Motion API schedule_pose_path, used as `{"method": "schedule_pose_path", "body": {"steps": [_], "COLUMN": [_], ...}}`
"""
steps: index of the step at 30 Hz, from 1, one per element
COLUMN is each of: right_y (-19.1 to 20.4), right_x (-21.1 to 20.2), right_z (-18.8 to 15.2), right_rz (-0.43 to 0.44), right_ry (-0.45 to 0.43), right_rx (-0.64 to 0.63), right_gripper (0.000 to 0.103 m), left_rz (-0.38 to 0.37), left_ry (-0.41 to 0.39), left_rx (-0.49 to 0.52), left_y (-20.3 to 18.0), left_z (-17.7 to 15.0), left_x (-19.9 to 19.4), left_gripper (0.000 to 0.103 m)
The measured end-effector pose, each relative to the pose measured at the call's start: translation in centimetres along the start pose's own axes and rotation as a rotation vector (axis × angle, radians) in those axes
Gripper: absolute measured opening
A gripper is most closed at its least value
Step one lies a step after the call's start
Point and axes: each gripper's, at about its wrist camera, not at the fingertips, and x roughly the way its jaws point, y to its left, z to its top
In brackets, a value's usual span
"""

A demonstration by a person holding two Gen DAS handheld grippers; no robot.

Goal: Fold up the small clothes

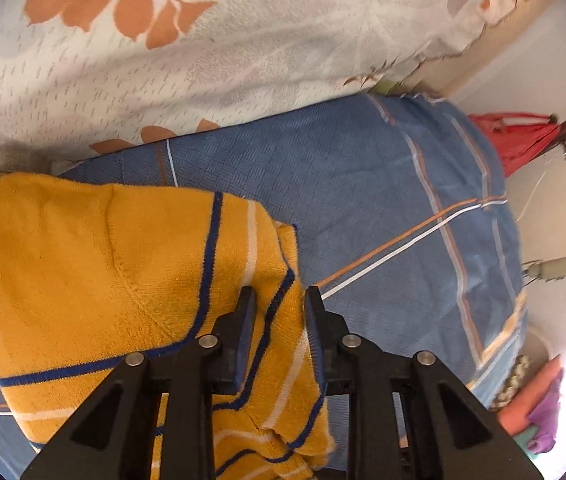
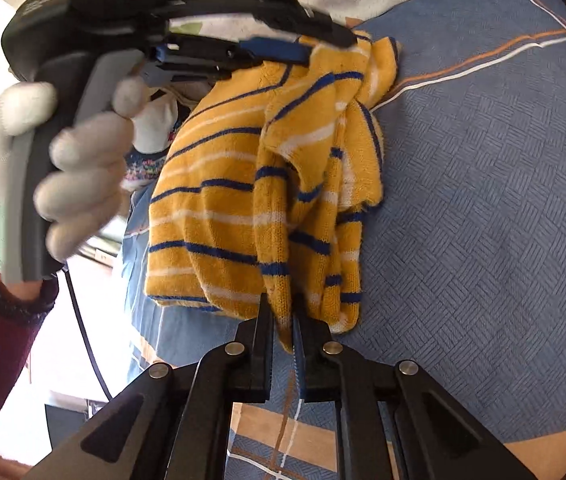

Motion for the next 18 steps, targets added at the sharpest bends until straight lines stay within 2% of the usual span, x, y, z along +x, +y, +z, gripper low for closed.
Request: {"method": "schedule_pose_path", "body": {"steps": [3, 5, 7, 9, 11, 13, 15, 17, 18], "right_y": [0.9, 1.4, 1.6, 1.8, 2.0, 2.6, 3.0, 1.8, 1.4], "right_x": [-0.5, -2.5, -4.8, -6.0, -6.1, -5.2, -3.4, -0.4, 0.7], "right_z": [0.7, 1.3, 2.3, 4.2, 6.2, 7.3, 8.0, 9.0, 9.1], "right_rz": [-0.035, -0.044, -0.056, -0.082, -0.081, -0.080, -0.091, -0.205, -0.252], "right_ry": [0.003, -0.054, -0.120, -0.175, -0.194, -0.178, -0.118, -0.029, -0.009], "right_rx": [-0.016, -0.009, -0.001, 0.001, 0.002, -0.026, -0.075, -0.082, -0.081], "right_gripper": [0.010, 0.012, 0.014, 0.014, 0.014, 0.014, 0.014, 0.015, 0.011], "left_rz": [-0.056, -0.062, -0.042, 0.001, 0.046, 0.092, 0.118, 0.172, 0.187], "left_ry": [-0.040, -0.090, -0.150, -0.191, -0.214, -0.227, -0.225, -0.200, -0.179], "left_rx": [-0.002, 0.006, 0.000, -0.036, -0.087, -0.135, -0.166, -0.197, -0.219], "left_y": [0.4, 0.7, 1.7, 3.3, 5.3, 7.3, 8.9, 10.6, 11.5], "left_z": [-0.6, -1.6, -3.0, -4.4, -5.9, -7.7, -9.0, -10.2, -10.8], "left_x": [-2.6, -4.9, -6.9, -8.1, -8.8, -9.4, -9.3, -8.6, -7.9], "left_gripper": [0.029, 0.038, 0.054, 0.055, 0.055, 0.055, 0.055, 0.055, 0.056]}}
